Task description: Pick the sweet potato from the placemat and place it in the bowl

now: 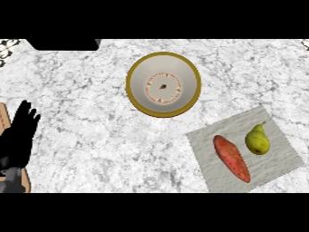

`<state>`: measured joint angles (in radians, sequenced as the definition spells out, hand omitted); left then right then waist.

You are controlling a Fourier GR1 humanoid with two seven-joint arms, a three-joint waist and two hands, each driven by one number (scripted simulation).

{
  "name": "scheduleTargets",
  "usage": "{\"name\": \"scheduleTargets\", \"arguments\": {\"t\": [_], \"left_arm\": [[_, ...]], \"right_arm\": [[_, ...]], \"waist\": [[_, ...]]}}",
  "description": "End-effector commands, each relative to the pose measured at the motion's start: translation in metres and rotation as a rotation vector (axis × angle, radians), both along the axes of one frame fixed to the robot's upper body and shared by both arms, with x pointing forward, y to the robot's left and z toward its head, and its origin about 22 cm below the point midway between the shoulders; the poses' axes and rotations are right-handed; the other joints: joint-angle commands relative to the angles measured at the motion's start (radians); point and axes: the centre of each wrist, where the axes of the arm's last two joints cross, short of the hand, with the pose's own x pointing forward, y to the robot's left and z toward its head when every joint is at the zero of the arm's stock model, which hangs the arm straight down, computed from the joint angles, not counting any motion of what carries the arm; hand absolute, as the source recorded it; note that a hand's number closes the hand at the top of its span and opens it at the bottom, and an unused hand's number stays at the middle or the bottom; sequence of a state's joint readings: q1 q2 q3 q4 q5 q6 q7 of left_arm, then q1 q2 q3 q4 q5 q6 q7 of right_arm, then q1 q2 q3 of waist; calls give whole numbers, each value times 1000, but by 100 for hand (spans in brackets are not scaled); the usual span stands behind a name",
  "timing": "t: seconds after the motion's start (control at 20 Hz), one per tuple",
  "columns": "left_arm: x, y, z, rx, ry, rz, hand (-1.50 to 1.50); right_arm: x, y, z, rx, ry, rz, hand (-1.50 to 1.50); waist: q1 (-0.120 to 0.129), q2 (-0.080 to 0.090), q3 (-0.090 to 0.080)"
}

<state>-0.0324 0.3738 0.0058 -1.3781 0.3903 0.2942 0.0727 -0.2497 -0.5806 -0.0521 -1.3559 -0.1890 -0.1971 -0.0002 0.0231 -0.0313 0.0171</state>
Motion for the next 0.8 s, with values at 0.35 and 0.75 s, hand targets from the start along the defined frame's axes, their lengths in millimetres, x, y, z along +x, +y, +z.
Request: {"name": "scheduleTargets", "arguments": {"t": [0.35, 0.75], "left_arm": [[28, -85, 32, 107, -225, -349, 0], [16, -101, 33, 128, -228, -385, 0]], "right_arm": [[-36, 103, -29, -335, -4, 678, 150], [-114, 107, -60, 158, -223, 706, -150]], "waist": [[-73, 20, -17], [-41, 27, -17]]}}
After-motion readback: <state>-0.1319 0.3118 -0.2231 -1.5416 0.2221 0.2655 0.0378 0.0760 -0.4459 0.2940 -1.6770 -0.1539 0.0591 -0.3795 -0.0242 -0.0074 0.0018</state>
